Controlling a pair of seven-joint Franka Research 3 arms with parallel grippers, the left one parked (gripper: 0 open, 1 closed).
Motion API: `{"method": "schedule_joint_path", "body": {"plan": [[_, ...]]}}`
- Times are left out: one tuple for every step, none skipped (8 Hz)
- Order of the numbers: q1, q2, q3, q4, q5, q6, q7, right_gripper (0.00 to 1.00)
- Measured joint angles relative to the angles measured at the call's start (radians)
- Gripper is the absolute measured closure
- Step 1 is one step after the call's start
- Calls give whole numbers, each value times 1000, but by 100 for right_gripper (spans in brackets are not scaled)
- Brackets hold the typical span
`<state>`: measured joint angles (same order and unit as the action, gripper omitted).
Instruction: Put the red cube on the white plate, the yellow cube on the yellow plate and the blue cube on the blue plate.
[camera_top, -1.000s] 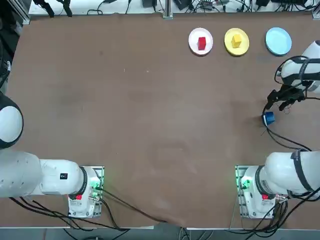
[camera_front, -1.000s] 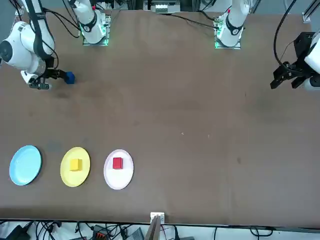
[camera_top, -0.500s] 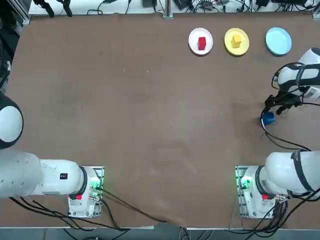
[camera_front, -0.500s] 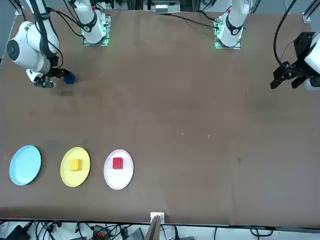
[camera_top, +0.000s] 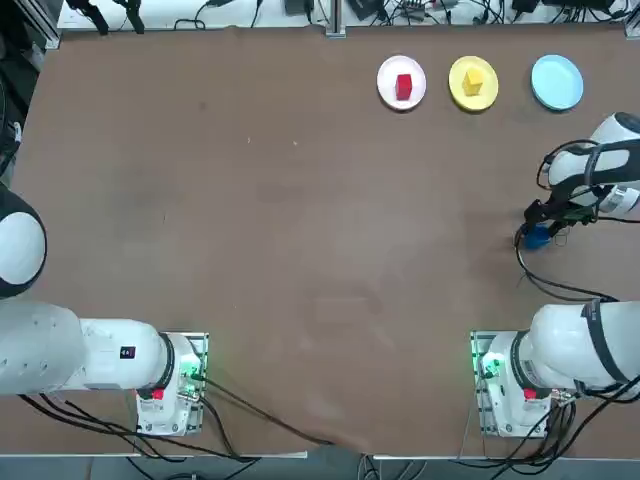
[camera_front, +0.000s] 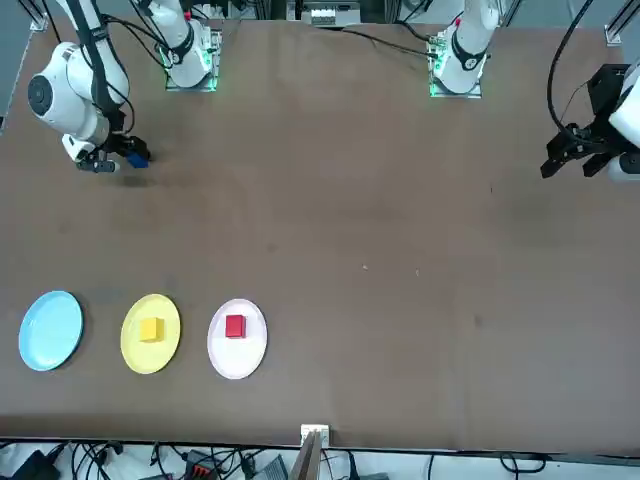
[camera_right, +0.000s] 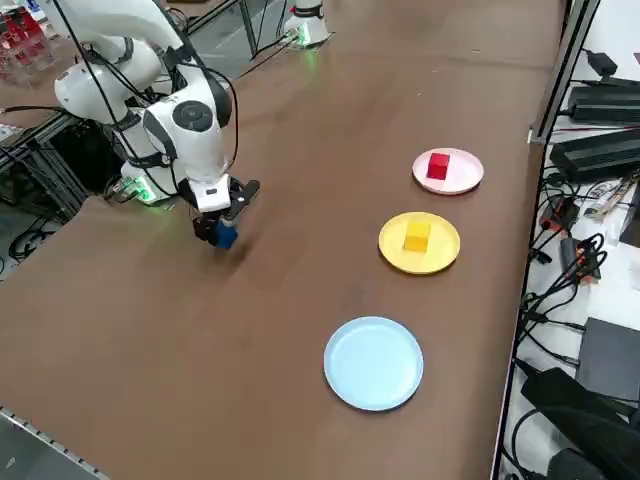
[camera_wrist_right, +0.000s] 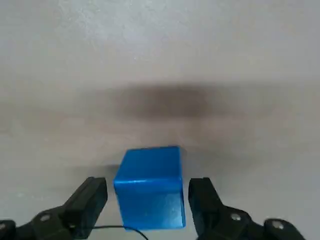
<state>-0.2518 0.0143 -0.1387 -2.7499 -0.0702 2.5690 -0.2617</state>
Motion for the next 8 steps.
{"method": "schedule_joint_path", "body": {"plan": [[0,16,0,-11,0,36,0,1],[0,30,0,-15,0,55,0,1],[0,38,0,-15,0,61,0,2],[0,42,0,-15,0,63,0,3],[0,42,0,-14,0,65,0,19],[0,37,0,-14,0,64,0,30],[0,39,0,-14,0,64,-1,30],[0,36,0,-12,0,64,-3,30]]}}
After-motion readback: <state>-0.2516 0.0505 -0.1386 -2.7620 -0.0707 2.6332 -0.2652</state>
